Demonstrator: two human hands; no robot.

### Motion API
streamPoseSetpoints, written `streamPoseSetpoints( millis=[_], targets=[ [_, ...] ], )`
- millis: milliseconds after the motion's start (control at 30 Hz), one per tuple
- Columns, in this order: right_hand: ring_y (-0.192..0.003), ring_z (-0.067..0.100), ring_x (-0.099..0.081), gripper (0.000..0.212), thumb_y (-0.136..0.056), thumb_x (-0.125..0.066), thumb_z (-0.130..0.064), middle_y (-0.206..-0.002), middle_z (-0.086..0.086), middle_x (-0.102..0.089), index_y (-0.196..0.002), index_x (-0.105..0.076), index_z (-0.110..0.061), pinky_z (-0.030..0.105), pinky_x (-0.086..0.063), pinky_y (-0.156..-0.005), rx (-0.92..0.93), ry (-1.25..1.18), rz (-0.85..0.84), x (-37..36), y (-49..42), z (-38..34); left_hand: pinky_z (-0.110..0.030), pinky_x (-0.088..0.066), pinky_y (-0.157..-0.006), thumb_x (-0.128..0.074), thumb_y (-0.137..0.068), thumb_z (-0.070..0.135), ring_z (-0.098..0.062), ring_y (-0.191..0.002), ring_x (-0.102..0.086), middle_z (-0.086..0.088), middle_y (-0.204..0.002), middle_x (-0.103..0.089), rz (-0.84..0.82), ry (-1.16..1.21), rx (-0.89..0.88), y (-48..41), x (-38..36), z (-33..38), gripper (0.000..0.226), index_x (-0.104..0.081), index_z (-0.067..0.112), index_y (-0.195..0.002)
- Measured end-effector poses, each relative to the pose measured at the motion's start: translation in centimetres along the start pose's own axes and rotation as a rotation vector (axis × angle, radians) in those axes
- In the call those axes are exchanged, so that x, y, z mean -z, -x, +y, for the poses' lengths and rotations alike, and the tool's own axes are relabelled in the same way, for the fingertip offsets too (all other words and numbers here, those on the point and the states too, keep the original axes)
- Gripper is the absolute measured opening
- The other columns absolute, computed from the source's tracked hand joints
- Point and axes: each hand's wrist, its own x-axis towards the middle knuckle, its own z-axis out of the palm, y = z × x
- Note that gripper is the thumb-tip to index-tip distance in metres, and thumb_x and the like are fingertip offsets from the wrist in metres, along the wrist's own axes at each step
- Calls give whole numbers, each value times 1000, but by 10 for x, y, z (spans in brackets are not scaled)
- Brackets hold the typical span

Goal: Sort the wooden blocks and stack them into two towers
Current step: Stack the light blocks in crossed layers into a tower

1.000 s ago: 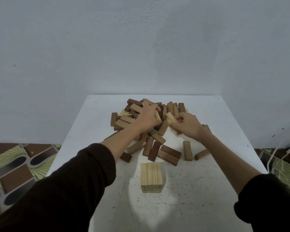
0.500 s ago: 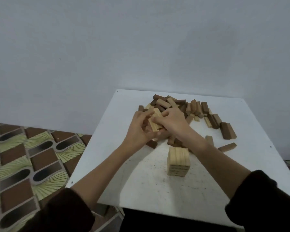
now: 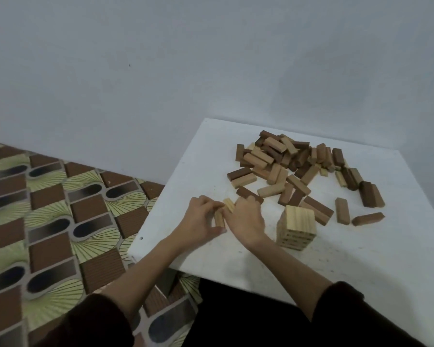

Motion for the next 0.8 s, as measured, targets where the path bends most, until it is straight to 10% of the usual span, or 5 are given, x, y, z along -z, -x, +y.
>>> streamPoseSetpoints(
  millis=[800],
  targets=[
    [-116,20,-36,34,-86,-62,-22,-117,2,-42,-117,-51,-15,37,-39,-99,117,-226,-78,-5,9,22,-25,-32,-99,-56,-64,15,-16,-120,-37,-4,-133,-41,-77,85,1,-2,10,-5,73,-43,11,-136]
  ],
)
